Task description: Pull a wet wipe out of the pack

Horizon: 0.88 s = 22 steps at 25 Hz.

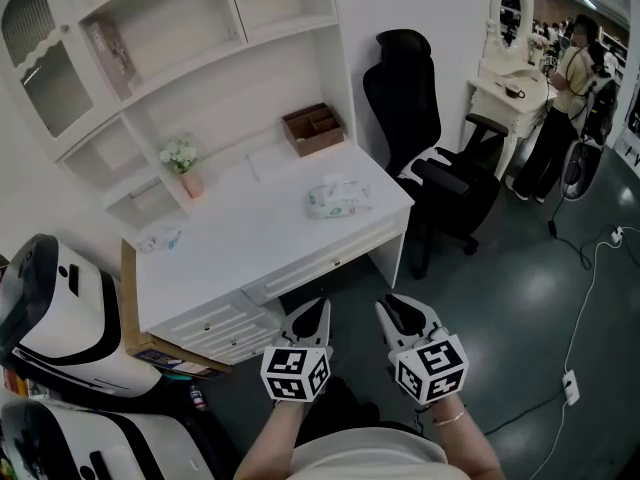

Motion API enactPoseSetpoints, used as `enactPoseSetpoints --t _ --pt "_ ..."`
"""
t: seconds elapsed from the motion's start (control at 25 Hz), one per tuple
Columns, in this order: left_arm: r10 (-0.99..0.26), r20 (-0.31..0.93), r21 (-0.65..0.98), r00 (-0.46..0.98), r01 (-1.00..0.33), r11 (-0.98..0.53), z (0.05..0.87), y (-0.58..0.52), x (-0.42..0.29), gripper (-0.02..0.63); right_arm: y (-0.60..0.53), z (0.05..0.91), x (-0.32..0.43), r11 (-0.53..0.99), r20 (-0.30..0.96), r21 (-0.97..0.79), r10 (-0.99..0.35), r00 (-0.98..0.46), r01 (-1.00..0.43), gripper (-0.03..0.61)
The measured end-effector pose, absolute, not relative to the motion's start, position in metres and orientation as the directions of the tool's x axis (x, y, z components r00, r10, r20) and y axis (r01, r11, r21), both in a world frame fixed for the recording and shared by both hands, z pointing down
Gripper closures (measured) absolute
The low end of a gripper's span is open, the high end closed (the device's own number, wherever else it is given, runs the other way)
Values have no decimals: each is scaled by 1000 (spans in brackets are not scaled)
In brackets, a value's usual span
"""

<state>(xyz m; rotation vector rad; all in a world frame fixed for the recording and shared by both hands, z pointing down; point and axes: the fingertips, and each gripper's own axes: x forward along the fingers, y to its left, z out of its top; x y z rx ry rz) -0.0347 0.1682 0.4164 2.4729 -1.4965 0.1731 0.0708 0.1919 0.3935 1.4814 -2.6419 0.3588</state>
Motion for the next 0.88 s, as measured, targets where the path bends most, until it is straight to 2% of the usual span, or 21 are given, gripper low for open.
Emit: enactPoseSetpoints --t 0.36,0.88 --pt "-847 264 148 462 -887 -438 433 115 -44 621 139 404 64 494 222 -157 -826 -518 -855 514" --pt "-829 290 136 478 -878 -458 443 -33 -65 621 2 408 38 480 257 -113 -832 -492 -870 514"
